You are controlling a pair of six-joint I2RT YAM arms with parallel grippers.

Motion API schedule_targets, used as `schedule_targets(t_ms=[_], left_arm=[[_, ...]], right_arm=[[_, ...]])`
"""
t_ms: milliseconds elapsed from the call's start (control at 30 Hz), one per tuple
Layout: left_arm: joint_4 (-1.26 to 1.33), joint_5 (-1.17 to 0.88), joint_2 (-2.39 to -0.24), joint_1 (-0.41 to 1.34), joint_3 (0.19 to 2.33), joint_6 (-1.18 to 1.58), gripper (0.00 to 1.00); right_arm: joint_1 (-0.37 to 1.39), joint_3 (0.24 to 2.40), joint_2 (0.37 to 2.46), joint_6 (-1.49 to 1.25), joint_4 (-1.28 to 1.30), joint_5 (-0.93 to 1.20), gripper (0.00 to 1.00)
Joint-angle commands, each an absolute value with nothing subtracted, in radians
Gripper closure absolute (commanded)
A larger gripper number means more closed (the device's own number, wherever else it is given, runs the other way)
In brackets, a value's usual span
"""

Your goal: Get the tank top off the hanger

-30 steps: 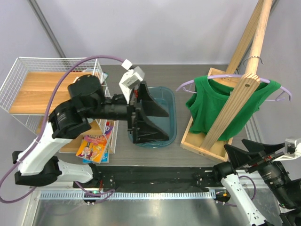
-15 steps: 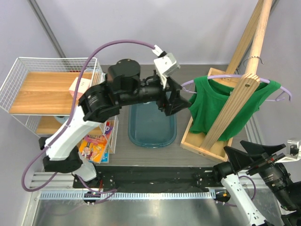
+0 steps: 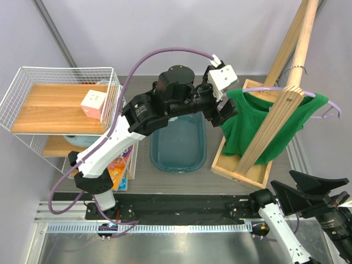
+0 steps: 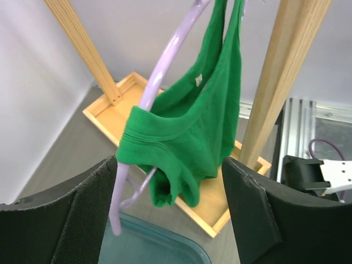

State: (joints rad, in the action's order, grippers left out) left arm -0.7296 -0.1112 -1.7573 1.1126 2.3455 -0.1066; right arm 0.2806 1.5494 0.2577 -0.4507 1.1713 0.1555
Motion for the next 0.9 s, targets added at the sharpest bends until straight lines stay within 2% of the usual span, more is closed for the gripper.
schedule_targets(t_ms=[0,433,867], left_arm=[[-0.647,-0.078,-1.773,1.115,2.390,-0.181,0.22],[-0.603,-0.089,-1.870,1.083,2.437,-0.255,0.19],[-0.568,-0.192,-1.934,1.034,2.457,-0.242,0.34]], right_arm=[[0.285,1.572,0.290,-0.448,1.187,0.181,0.00],[0.285,1.577,0.285,-0.456,1.193,0.195,0.00],[0.285,1.606,0.288,-0.445,1.212,0.187,0.00]])
